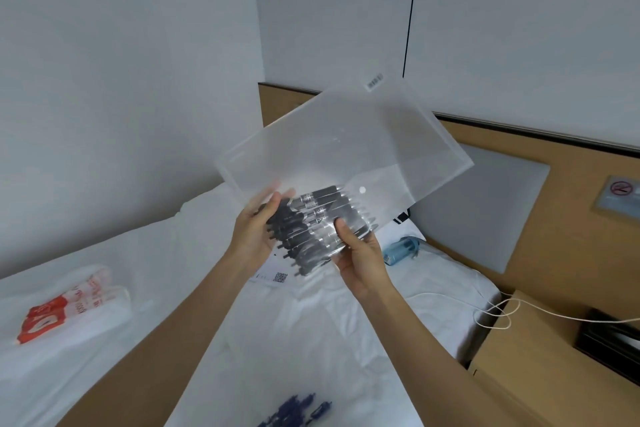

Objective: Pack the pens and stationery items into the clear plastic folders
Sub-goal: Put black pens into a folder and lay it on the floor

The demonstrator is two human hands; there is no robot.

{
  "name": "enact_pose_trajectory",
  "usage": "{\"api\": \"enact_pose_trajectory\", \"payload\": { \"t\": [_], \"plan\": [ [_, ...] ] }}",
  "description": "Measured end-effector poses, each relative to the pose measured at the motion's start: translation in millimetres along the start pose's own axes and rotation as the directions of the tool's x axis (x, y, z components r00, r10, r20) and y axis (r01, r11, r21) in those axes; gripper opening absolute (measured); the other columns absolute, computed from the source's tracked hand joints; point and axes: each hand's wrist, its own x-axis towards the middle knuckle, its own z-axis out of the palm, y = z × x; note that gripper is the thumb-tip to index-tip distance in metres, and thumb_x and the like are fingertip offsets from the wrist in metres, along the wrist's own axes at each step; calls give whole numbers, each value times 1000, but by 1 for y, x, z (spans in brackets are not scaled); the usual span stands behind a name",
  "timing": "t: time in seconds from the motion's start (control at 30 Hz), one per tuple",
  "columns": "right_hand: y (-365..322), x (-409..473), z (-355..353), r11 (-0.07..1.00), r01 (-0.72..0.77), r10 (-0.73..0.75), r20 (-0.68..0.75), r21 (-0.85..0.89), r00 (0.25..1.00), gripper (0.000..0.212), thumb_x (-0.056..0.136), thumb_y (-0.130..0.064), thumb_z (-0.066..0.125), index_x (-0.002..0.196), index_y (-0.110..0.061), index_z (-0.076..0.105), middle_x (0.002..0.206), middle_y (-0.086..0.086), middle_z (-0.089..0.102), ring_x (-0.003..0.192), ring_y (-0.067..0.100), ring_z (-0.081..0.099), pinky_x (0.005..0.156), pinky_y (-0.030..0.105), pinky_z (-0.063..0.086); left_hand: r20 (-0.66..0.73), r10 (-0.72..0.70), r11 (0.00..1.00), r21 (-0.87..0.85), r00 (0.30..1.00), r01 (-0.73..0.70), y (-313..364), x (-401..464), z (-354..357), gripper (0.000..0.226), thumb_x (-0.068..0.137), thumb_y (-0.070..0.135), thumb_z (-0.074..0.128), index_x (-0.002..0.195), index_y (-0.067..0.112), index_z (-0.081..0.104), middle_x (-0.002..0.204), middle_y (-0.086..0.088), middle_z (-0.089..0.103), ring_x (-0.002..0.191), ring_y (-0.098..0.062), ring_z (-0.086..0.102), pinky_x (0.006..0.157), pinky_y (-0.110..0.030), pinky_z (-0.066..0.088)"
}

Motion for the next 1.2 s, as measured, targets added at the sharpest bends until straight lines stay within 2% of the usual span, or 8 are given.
{"api": "enact_pose_trajectory", "payload": {
  "t": [0.13, 0.27, 0.43, 0.63, 0.73, 0.87, 1.0, 1.2],
  "plan": [
    [0, -1, -1, 999, 12, -12, -8, -52, 1000, 42, 83, -6, 66, 124, -2, 55, 112, 16, 66, 94, 25, 67, 79, 35, 58, 21, -85, 995, -53, 996, 86, -19, -7, -3, 25, 87, 16, 61, 111, 15, 66, 101, -6, 72, 91, -21, 69, 68, -30, 58],
    [-4, 0, -1, 981, 25, -34, -39, -193, 999, 29, 86, -7, 65, 114, -5, 58, 104, 11, 69, 92, 24, 68, 70, 31, 57, 10, -89, 986, -139, 996, 90, -30, -10, -1, 19, 93, 15, 55, 109, 15, 65, 97, -6, 73, 87, -19, 71, 68, -32, 59],
    [-12, 6, 0, 914, 64, -121, -121, -400, 985, 42, 83, -12, 72, 119, -8, 50, 114, 14, 67, 101, 29, 66, 87, 43, 55, 21, -156, 948, -278, 988, 155, -46, -14, 2, 22, 93, 20, 54, 111, 16, 65, 109, -9, 71, 95, -21, 70, 73, -35, 59],
    [-20, 7, -6, 893, 99, -181, -151, -438, 972, 46, 84, -6, 70, 122, -9, 45, 101, 12, 63, 84, 23, 64, 82, 44, 53, 24, -159, 947, -278, 987, 159, -54, -10, 2, 24, 89, 22, 57, 111, 18, 65, 110, -8, 70, 97, -22, 68, 74, -36, 59],
    [-22, 2, -14, 898, 79, -170, -176, -433, 970, 41, 85, -4, 68, 120, -10, 46, 97, 11, 63, 79, 21, 61, 79, 40, 52, 44, -168, 946, -275, 985, 173, -57, -7, 5, 23, 87, 21, 58, 109, 17, 66, 105, -8, 71, 92, -20, 70, 67, -32, 58],
    [-33, -18, -31, 916, 109, -208, -224, -386, 952, 29, 89, 1, 61, 115, -7, 50, 94, 9, 67, 80, 21, 66, 81, 40, 56, 136, -213, 942, -236, 968, 241, -68, -8, 25, 21, 89, 20, 57, 108, 16, 65, 104, -7, 72, 93, -20, 70, 69, -32, 59],
    [-56, -56, -60, 910, 180, -312, -332, -373, 890, 23, 91, 5, 55, 112, -7, 53, 94, 8, 70, 81, 21, 67, 73, 33, 57, 248, -306, 918, -181, 919, 354, -94, -19, 63, 20, 91, 19, 56, 108, 16, 65, 105, -8, 72, 95, -21, 70, 76, -35, 59],
    [-85, -145, -122, 901, 234, -415, -568, -365, 711, 29, 90, 5, 56, 115, -9, 53, 102, 10, 69, 90, 23, 69, 81, 37, 55, 438, -496, 817, -59, 750, 574, -151, -65, 125, 18, 89, 15, 59, 106, 12, 66, 102, -11, 72, 96, -24, 68, 72, -34, 58]
  ]
}}
